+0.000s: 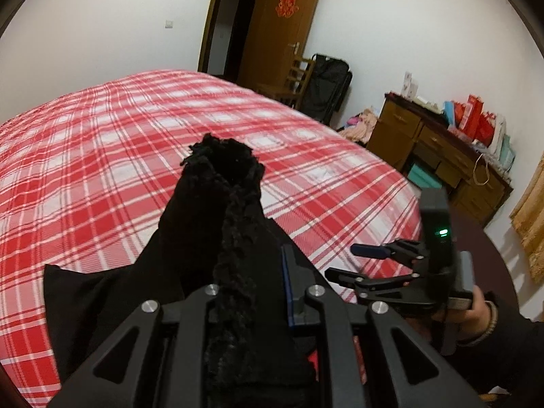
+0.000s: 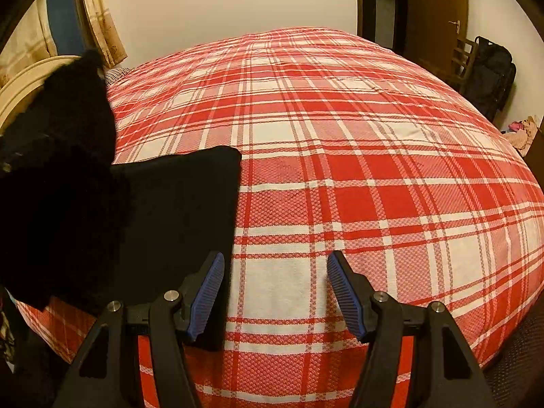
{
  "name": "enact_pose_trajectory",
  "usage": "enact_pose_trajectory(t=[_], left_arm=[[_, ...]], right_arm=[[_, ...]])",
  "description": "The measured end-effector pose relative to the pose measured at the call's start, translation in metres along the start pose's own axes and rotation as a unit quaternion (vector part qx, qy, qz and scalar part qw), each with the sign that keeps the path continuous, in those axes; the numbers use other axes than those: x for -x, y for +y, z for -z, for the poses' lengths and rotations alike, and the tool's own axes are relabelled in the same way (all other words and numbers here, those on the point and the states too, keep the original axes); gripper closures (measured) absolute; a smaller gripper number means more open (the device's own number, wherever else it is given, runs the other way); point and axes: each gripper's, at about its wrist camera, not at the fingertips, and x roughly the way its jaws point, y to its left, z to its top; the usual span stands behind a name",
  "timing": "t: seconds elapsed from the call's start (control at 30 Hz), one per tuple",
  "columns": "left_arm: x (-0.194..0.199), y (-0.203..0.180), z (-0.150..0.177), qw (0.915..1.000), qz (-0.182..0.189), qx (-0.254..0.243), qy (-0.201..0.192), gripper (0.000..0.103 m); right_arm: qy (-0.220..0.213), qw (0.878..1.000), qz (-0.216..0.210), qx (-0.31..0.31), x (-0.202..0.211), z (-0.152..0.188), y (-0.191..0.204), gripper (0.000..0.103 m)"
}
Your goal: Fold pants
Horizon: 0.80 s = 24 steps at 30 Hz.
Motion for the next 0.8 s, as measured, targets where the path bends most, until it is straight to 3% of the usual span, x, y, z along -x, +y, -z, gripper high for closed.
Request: enact_pose_trajectory(t=[0.27,0.4,0.5,0.67,0.7,0.73,0.8], left_arm=[[-0.044,-0.018,0.009,0.9982,-0.042,-0.032,0.029,0.086],[-0.055,-0.03,0.011,0.997,-0.051,-0.048,0.033,0.083],[-0.055,-0.041,0.009,0.9973,-0.037,-0.056,0.029,0.082],[-0.031,-0.052,0.002,0.9975,-0.028,-0.065,0.0,0.052],[-0.024,-0.052,0.001,0.9973,-0.03,-0.066,-0.009,0.041],[-0.01,-0.048,0.001,0.9964,-0.042,-0.069,-0.026,0.03],[0.009,-0.04,0.003,0.9947,-0.062,-0.066,-0.05,0.02]], right_arm=[[0.001,1.0,-0.008,-0.019,-0.004,0.001,-0.007,0.038],[-0.002,0.999,-0.004,-0.036,-0.005,0.0,-0.015,0.038],[-0.009,0.999,-0.001,-0.052,-0.003,-0.002,-0.022,0.038],[-0.025,0.997,0.0,-0.072,0.002,-0.004,-0.032,0.038],[-0.033,0.997,-0.003,-0.075,0.006,-0.005,-0.034,0.038],[-0.046,0.996,-0.009,-0.081,0.012,-0.006,-0.035,0.038],[-0.078,0.993,-0.027,-0.089,0.03,-0.008,-0.034,0.038]])
